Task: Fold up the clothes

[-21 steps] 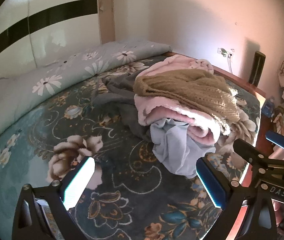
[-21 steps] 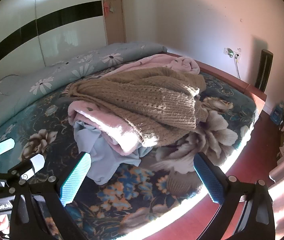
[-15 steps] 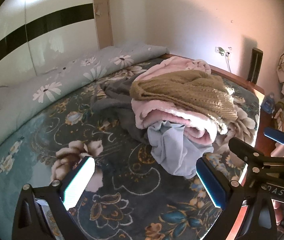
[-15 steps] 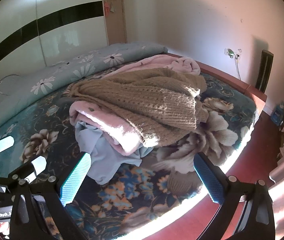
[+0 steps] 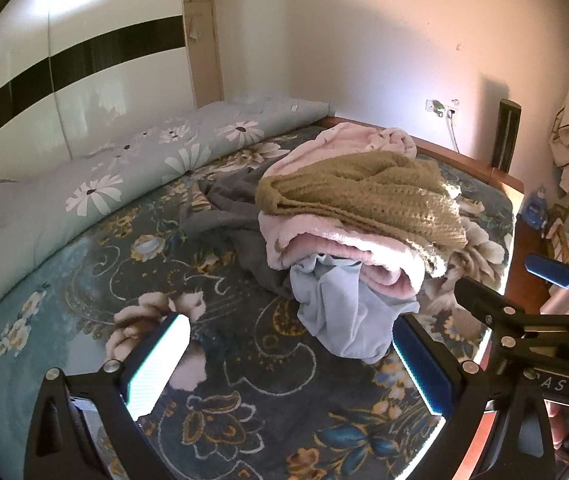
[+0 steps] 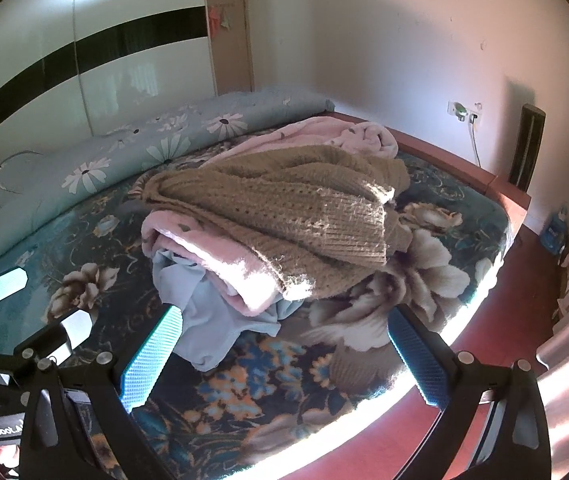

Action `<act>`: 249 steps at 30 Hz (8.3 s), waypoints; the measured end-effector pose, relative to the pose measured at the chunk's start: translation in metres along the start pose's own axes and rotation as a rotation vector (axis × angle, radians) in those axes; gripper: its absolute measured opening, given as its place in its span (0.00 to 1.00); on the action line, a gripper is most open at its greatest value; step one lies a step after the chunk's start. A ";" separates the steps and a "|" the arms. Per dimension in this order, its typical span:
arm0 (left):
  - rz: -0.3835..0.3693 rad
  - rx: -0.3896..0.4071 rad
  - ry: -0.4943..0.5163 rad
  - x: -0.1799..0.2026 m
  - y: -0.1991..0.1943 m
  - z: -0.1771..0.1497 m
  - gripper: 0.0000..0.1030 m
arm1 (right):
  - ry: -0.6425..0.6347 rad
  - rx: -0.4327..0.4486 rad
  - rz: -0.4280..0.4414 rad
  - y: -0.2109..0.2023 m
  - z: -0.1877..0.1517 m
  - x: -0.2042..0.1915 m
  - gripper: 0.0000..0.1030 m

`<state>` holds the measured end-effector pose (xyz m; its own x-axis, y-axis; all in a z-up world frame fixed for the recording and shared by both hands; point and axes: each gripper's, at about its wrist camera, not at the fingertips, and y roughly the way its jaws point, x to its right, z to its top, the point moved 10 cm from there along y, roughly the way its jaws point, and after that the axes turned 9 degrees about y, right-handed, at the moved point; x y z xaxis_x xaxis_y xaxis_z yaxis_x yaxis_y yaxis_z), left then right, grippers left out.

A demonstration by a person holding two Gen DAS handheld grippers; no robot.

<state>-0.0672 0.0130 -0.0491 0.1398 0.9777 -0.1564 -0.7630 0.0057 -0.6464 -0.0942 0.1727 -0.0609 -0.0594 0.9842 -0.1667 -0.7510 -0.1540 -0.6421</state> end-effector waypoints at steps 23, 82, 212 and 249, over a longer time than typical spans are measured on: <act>-0.010 0.026 0.027 -0.002 -0.008 0.006 1.00 | -0.015 0.049 0.008 -0.006 0.008 -0.010 1.00; 0.177 0.055 -0.283 -0.152 -0.053 -0.088 1.00 | -0.347 -0.095 0.117 0.125 0.061 -0.065 0.98; 0.446 0.089 -0.745 -0.347 -0.227 -0.325 1.00 | -0.553 -0.187 0.371 0.059 -0.055 -0.311 0.44; 0.495 0.033 -0.937 -0.381 -0.248 -0.412 1.00 | -1.602 -0.286 1.016 -0.052 -0.297 -0.530 0.30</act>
<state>0.3289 -0.4473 -0.1363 -0.7230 0.6438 0.2505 -0.6203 -0.4453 -0.6457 0.1720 -0.3673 -0.1614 -0.9275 -0.3494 0.1331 0.0555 -0.4806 -0.8752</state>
